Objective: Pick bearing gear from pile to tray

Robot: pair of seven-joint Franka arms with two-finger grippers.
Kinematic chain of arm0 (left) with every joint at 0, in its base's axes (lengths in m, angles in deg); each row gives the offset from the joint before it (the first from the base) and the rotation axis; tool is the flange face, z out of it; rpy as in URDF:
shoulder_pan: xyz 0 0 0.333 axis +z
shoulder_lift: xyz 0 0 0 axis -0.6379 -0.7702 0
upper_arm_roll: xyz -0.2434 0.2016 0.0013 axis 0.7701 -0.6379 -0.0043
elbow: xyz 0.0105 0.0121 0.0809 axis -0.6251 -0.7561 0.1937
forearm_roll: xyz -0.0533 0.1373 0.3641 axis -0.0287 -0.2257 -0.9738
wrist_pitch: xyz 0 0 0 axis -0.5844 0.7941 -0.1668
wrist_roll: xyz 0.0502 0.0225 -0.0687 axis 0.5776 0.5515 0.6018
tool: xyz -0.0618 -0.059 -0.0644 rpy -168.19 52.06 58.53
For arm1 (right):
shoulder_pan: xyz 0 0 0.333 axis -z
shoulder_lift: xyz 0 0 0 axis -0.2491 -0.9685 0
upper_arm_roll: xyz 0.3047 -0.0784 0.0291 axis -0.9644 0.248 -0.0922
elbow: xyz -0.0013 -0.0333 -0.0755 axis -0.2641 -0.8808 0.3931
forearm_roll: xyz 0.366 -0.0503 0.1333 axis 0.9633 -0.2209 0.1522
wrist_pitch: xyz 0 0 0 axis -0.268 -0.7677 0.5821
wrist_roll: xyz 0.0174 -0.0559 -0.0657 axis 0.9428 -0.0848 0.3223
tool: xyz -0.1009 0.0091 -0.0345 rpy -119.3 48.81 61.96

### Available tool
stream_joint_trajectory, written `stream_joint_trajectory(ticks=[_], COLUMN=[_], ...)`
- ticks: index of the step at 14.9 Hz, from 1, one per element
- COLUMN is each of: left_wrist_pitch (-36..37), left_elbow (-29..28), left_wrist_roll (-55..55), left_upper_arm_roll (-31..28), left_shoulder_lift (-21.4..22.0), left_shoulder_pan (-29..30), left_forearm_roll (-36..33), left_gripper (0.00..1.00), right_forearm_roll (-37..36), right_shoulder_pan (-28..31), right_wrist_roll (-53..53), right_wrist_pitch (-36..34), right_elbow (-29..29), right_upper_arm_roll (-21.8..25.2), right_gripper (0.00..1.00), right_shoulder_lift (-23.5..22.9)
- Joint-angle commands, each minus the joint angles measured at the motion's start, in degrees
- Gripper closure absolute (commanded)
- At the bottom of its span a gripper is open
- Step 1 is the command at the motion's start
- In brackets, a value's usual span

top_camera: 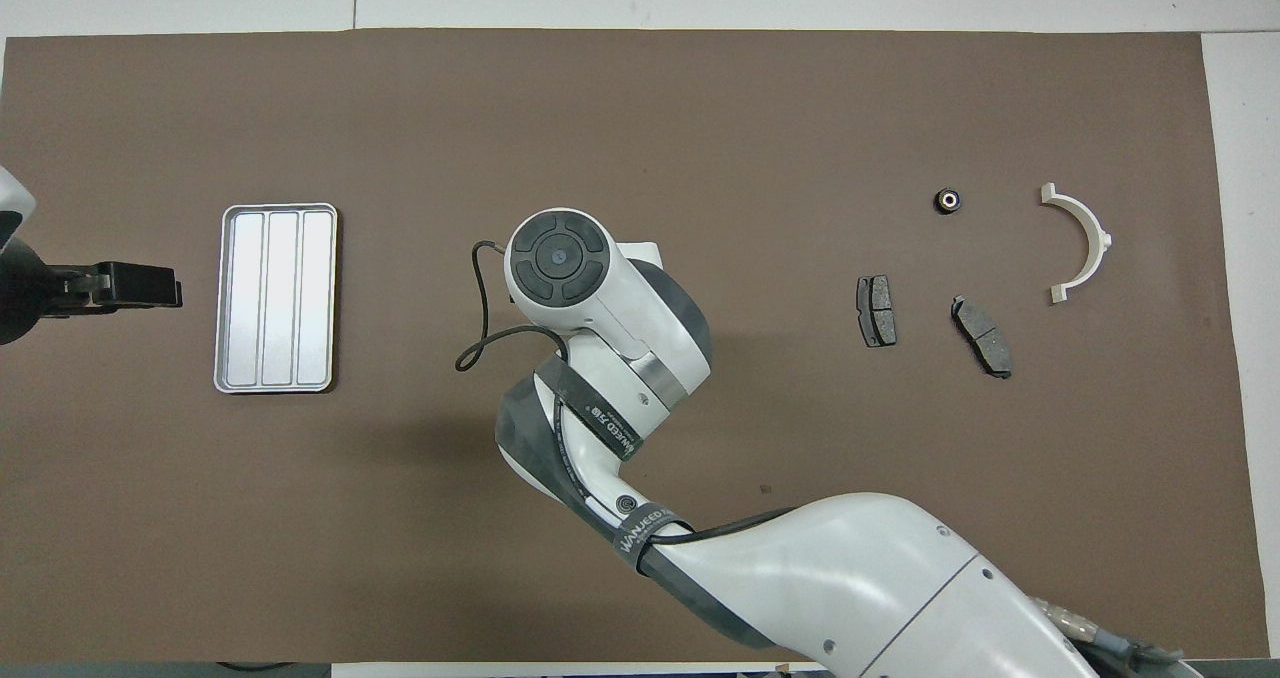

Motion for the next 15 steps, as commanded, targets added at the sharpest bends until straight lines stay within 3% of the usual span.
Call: stream_joint_trajectory(ticks=[1,8,9,10,11,15], left_wrist_pitch=[-3.2,-3.2,-3.4,-3.6,-3.8,-4.5], left_elbow=[-3.8,-3.8,-3.8,-3.7,-3.3,-1.8], left_wrist_roll=[-0.1,2.0,2.1,3.2,5.7,12.2], left_upper_arm_roll=[0.2,0.3,0.3,0.4,0.7,0.9], left_shoulder_lift=[1.7,1.2,1.0,0.7,0.1,-0.7], left_shoulder_pan=[0.7,0.0,-0.1,-0.3,-0.4,-5.2], left_forearm_roll=[0.3,0.3,0.4,0.9,2.4,3.2], left_gripper=[0.00,0.00,0.00,0.00,0.00,0.00], right_forearm_roll=[-1.3,-2.6,-2.6,-2.6,-2.6,-3.2], right_shoulder_pan=[1.1,1.6,1.8,2.0,2.1,3.5], right_wrist_roll=[-0.9,-0.6,-0.6,-0.6,-0.6,0.2], right_wrist_pitch=[4.2,8.9,8.7,8.1,6.7,-6.2], right_elbow=[-1.7,-6.8,-6.8,-6.6,-6.0,1.2], right_upper_arm_roll=[-0.1,0.0,0.0,0.0,0.1,0.2], right_gripper=[1.00,1.00,0.75,0.34,0.00,0.00], right_shoulder_lift=[-0.7,-0.2,-0.2,-0.2,0.0,0.2])
